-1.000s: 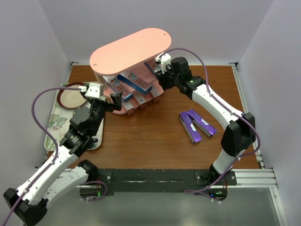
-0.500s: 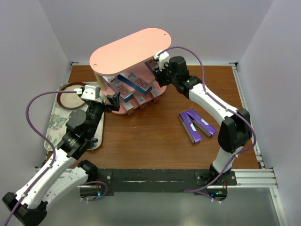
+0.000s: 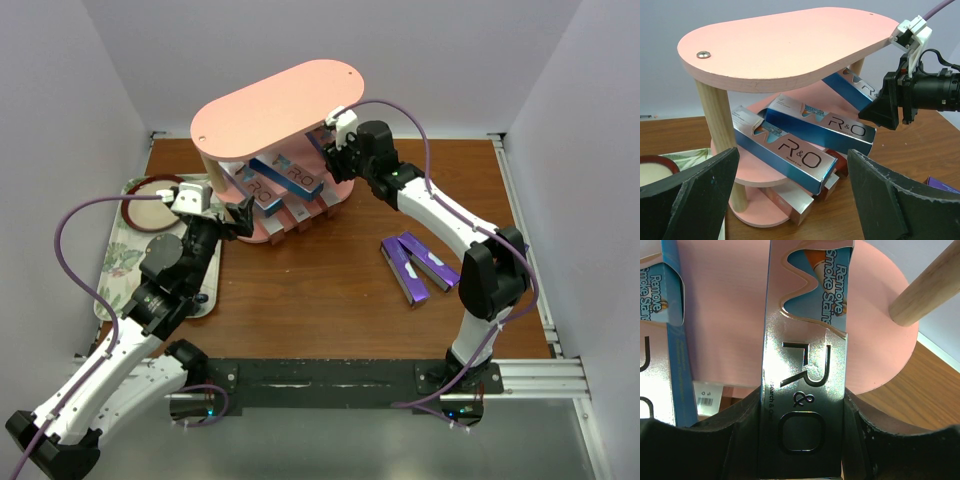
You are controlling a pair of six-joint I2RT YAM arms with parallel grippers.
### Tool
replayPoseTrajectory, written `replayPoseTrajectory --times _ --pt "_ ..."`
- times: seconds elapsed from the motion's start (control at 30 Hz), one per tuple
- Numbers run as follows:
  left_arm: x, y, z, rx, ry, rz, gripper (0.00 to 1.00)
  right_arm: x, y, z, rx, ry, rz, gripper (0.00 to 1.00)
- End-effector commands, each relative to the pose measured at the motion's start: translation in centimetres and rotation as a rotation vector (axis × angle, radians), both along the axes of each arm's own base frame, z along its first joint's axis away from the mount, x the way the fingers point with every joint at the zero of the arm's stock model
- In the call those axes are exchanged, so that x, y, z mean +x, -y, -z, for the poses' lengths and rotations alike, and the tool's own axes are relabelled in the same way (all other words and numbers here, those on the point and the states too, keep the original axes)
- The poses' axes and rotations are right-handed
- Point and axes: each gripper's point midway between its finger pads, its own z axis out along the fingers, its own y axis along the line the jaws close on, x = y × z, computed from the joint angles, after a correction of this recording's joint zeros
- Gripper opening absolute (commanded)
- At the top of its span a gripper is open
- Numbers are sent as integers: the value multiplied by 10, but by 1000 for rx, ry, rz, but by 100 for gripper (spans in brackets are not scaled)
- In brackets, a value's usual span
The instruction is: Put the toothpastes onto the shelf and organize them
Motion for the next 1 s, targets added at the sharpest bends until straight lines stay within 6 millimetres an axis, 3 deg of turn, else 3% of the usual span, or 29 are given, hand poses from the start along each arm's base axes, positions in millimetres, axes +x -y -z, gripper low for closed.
replayPoseTrajectory --times 0.0,0.27,0.63,0.8,0.97 --pt "0 -3 -11 -21 39 -6 94 11 -4 -20 59 73 13 50" --pt "1 -3 -10 -25 38 -5 94 8 -2 -14 63 63 19 68" --pt "1 -2 -9 -30 36 2 93 -4 10 -25 60 79 38 76" --pt "1 -2 -10 -33 38 7 93 -10 21 -24 67 71 54 75" --pt "1 -1 -9 -34 36 13 93 -15 23 -19 92 50 33 66"
